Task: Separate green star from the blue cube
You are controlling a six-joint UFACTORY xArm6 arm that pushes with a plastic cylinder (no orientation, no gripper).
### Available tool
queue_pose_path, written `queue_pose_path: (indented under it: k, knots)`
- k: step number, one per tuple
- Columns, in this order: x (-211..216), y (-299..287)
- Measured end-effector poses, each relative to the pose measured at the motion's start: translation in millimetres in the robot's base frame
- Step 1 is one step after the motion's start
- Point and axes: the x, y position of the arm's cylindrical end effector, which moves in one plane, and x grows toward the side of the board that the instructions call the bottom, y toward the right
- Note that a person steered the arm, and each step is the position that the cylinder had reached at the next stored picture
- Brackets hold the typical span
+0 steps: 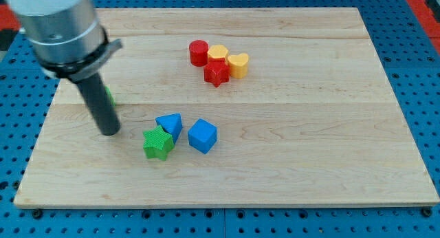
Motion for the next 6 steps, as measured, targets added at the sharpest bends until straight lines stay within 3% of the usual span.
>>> queue_pose_path:
  k: [2,3,4,5,6]
  knots:
    - [21,142]
    - [21,97]
    - [44,95]
    - [40,182]
    - [40,168]
